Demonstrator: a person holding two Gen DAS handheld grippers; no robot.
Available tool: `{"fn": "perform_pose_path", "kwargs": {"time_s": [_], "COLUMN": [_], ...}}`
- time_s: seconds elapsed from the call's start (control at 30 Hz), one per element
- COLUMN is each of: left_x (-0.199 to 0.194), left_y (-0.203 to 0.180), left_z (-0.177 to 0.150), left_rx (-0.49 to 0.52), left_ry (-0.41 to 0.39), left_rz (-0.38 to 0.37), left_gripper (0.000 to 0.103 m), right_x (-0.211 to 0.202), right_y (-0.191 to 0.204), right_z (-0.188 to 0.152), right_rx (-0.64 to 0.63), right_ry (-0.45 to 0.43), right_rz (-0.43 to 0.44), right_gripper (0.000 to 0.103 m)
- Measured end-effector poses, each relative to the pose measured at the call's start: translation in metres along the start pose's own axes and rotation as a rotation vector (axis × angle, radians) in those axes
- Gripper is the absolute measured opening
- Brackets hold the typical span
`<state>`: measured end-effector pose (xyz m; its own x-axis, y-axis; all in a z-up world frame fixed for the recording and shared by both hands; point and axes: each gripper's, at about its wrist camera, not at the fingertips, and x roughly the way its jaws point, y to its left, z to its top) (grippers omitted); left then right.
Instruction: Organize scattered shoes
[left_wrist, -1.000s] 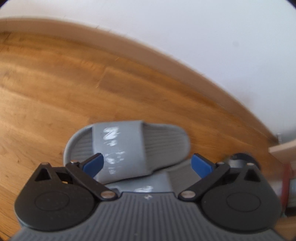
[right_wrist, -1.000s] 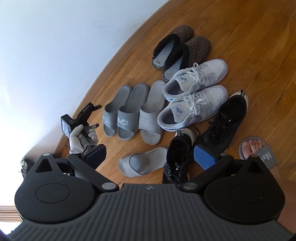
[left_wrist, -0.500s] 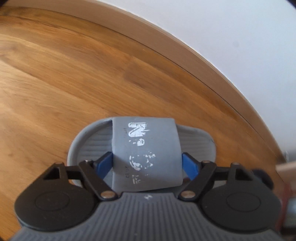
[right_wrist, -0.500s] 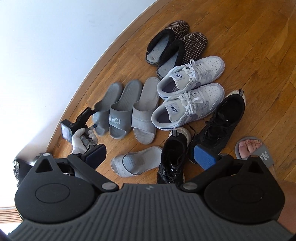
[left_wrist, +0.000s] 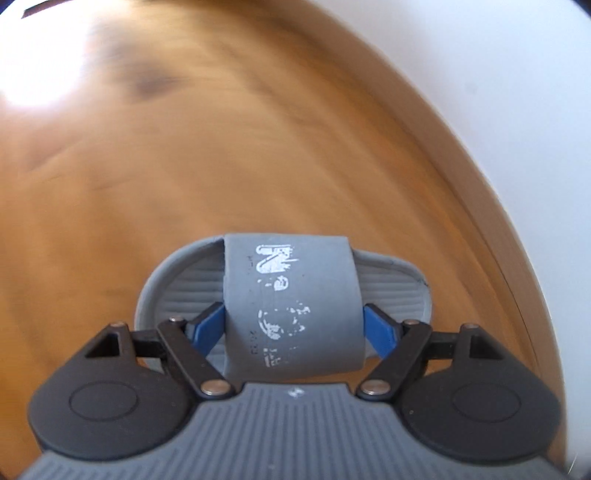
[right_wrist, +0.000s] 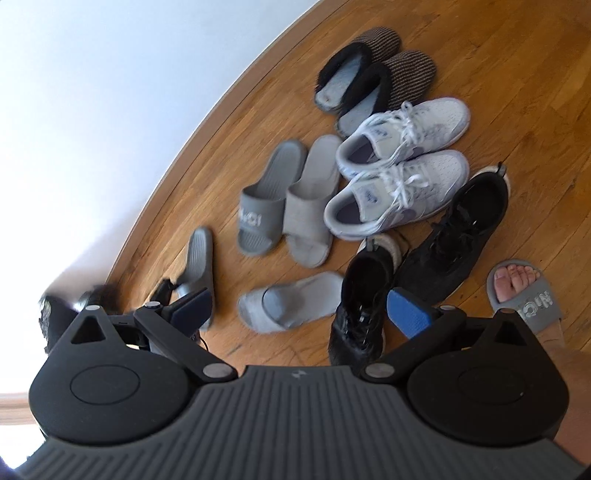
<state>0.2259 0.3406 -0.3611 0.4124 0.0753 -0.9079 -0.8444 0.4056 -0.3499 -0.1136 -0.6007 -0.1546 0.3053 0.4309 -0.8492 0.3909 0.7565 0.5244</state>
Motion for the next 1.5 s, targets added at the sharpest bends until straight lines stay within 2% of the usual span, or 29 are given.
{"fn": "perform_pose_path", "kwargs": {"time_s": [0.13, 0.3, 0.4, 0.5, 0.57, 0.6, 0.63, 0.73, 0.83, 0.87, 0.93, 1.03, 1.1, 1.23, 1.3, 1.37, 1.5], "left_x": [-0.023, -0.057, -0.089, -0.116, -0.132, -0.14, -0.143, -0.155, -0.135, -0.128, -0.114, -0.092, -0.073, -0.047, -0.046, -0.04, -0.04], "left_y": [0.064, 0.101, 0.106, 0.106, 0.099, 0.092, 0.093, 0.062, 0.05, 0.045, 0.033, 0.019, 0.022, 0.032, 0.039, 0.043, 0.053], "left_z": [-0.009, -0.018, -0.018, -0.015, -0.015, -0.017, -0.02, -0.046, -0.057, -0.059, -0.065, -0.069, -0.068, -0.079, -0.072, -0.063, -0.063], "left_rx": [-0.083, -0.062, 0.005, 0.119, 0.257, 0.366, 0.42, 0.943, 1.174, 1.21, 1.254, 1.28, 1.295, 1.393, 1.377, 1.31, 1.212], "left_ry": [0.079, 0.211, 0.238, 0.218, 0.176, 0.14, 0.121, -0.077, 0.03, 0.067, 0.052, 0.016, 0.006, -0.007, -0.012, 0.004, -0.038], "left_rz": [-0.007, 0.052, 0.013, -0.019, -0.083, -0.103, -0.106, -0.078, -0.195, -0.2, -0.137, -0.112, -0.084, -0.004, 0.023, 0.045, 0.061], "left_gripper": [0.086, 0.095, 0.099, 0.103, 0.103, 0.103, 0.103, 0.103, 0.102, 0.102, 0.1, 0.098, 0.093, 0.091, 0.091, 0.093, 0.093], "right_x": [-0.007, -0.015, -0.022, -0.028, -0.033, -0.036, -0.036, -0.036, -0.036, -0.037, -0.038, -0.041, -0.042, -0.046, -0.047, -0.049, -0.036], "right_y": [0.001, 0.007, 0.005, 0.001, 0.0, 0.0, -0.001, -0.003, -0.006, -0.004, 0.0, 0.005, 0.009, 0.016, 0.02, 0.024, 0.01], "right_z": [-0.017, -0.048, -0.064, -0.076, -0.083, -0.087, -0.091, -0.101, -0.103, -0.098, -0.088, -0.074, -0.064, -0.044, -0.035, -0.025, -0.024], "right_rx": [-0.009, -0.059, -0.063, -0.052, -0.05, -0.052, -0.057, -0.059, -0.04, -0.05, -0.069, -0.098, -0.118, -0.156, -0.176, -0.195, -0.27], "right_ry": [0.01, 0.042, 0.039, 0.021, 0.018, 0.019, 0.024, 0.039, 0.048, 0.039, 0.021, -0.007, -0.026, -0.063, -0.081, -0.1, -0.123], "right_rz": [0.021, 0.057, 0.065, 0.066, 0.067, 0.068, 0.067, 0.059, 0.043, 0.042, 0.041, 0.038, 0.037, 0.034, 0.032, 0.031, 0.01], "right_gripper": [0.103, 0.103, 0.103, 0.103, 0.103, 0.103, 0.103, 0.103, 0.103, 0.103, 0.103, 0.103, 0.103, 0.103, 0.103, 0.103, 0.103]}}
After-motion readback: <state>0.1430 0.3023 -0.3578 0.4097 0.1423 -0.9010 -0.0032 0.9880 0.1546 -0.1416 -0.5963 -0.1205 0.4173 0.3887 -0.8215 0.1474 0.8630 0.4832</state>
